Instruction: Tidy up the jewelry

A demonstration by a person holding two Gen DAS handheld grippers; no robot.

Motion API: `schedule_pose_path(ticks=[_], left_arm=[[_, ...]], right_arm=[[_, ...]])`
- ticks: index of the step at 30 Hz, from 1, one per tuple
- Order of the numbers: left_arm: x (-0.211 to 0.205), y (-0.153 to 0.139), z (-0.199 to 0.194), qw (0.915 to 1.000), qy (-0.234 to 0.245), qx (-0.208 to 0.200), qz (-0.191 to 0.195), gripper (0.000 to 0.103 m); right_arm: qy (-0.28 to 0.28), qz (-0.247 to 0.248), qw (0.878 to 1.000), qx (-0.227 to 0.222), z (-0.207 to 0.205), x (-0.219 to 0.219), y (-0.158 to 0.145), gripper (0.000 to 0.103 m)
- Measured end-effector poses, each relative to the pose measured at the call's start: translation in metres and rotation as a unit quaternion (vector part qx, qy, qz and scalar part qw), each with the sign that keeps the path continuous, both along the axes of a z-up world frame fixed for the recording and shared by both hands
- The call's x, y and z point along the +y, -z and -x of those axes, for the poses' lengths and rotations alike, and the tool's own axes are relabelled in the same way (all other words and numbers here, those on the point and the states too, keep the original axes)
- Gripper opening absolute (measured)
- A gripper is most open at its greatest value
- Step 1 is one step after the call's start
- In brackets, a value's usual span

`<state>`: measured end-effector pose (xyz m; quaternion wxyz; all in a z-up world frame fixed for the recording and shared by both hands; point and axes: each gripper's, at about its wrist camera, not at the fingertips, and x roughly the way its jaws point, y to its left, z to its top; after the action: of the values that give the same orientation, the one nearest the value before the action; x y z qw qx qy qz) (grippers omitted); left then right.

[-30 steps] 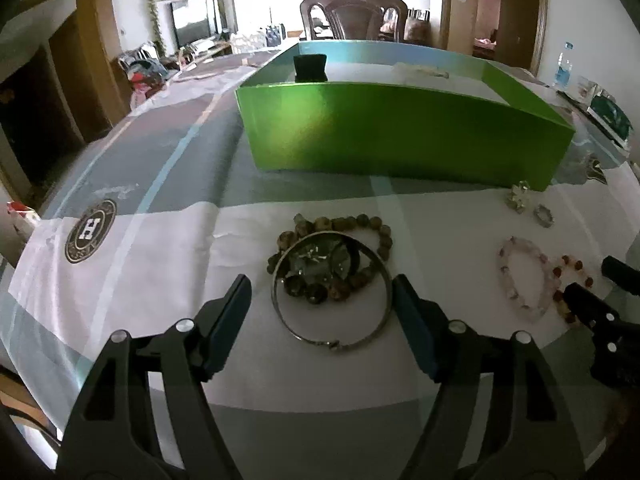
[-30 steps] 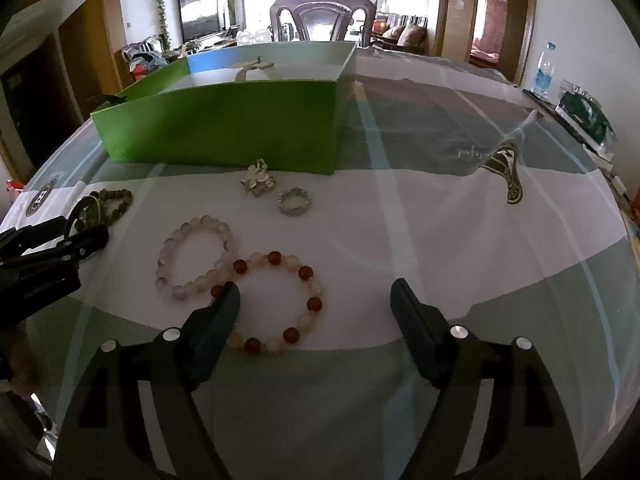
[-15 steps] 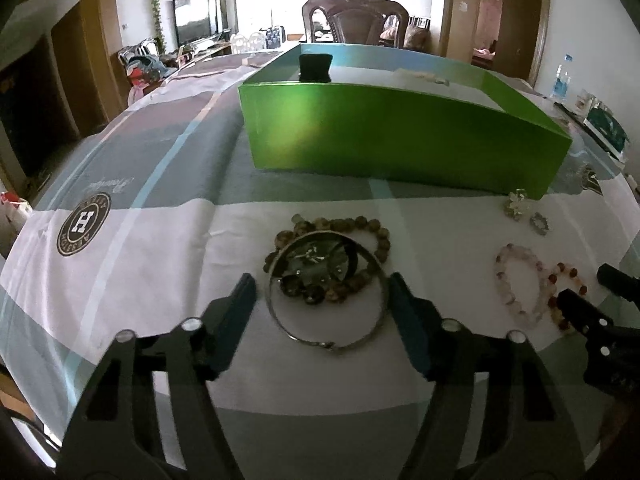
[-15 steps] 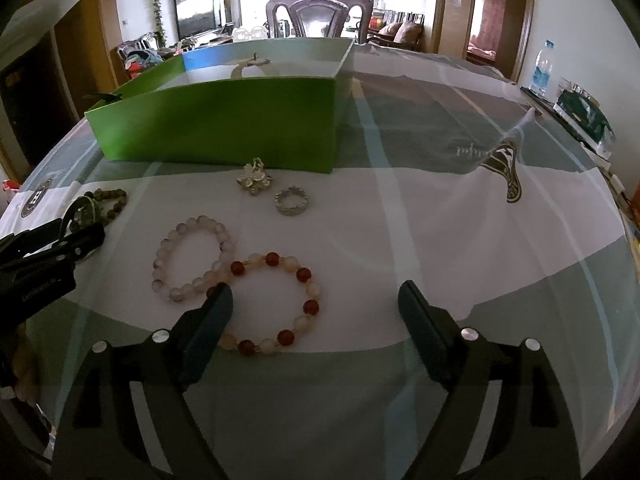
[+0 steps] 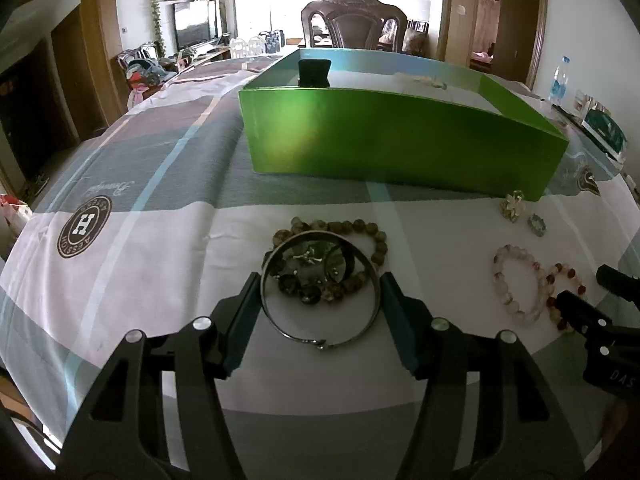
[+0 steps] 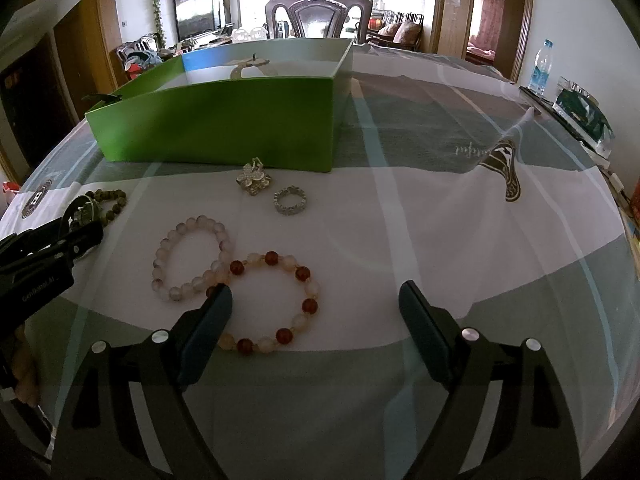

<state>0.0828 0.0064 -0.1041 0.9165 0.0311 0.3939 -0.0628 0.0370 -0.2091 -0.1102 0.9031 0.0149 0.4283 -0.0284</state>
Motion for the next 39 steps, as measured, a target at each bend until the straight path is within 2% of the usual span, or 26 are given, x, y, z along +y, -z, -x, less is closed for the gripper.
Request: schedule_pose_path(ticks=[13,17,19,22,25,27,30,34,38,39], left_arm=[[0.003,-0.001,0.002,1.0,0.0,0.0,0.009,0.059],[0.004,-0.001,0.001,1.0,0.0,0.003,0.009,0.059],[0.003,0.0,0.0,1.0,0.0,0.004,0.004,0.059],[0.003,0.001,0.001,1.0,0.0,0.003,0.002,0.059],[0.003,0.001,0.001,1.0,0.0,0.003,0.001,0.059],[0.004,0.001,0.001,1.0,0.0,0.003,0.002,0.06],[0.003,0.001,0.001,1.0,0.001,0.003,0.002,0.06],[0.004,0.001,0.001,1.0,0.001,0.004,0.003,0.06],[0.005,0.0,0.0,1.0,0.001,0.004,0.007,0.059],[0.005,0.0,0.0,1.0,0.001,0.004,0.008,0.059]], right_arm=[[0.001,-0.002,1.0,0.0,0.0,-0.001,0.0,0.084],[0.023,-0.03,0.999,0.001,0.0,-0.011,-0.003,0.084],[0.027,-0.02,0.999,0.01,-0.005,-0.012,-0.006,0.084],[0.015,-0.013,1.0,-0.007,-0.015,-0.007,-0.021,0.081],[0.005,0.0,1.0,-0.024,-0.033,-0.001,-0.029,0.073],[-0.001,0.007,1.0,-0.018,-0.048,0.005,-0.031,0.063],[-0.031,-0.009,0.999,0.0,-0.069,0.018,-0.026,0.06],[-0.032,0.02,0.999,0.02,-0.089,0.034,-0.014,0.059],[-0.044,0.0,0.999,0.029,-0.095,0.034,-0.009,0.023],[-0.044,0.003,0.999,0.031,-0.092,0.035,-0.007,0.023]])
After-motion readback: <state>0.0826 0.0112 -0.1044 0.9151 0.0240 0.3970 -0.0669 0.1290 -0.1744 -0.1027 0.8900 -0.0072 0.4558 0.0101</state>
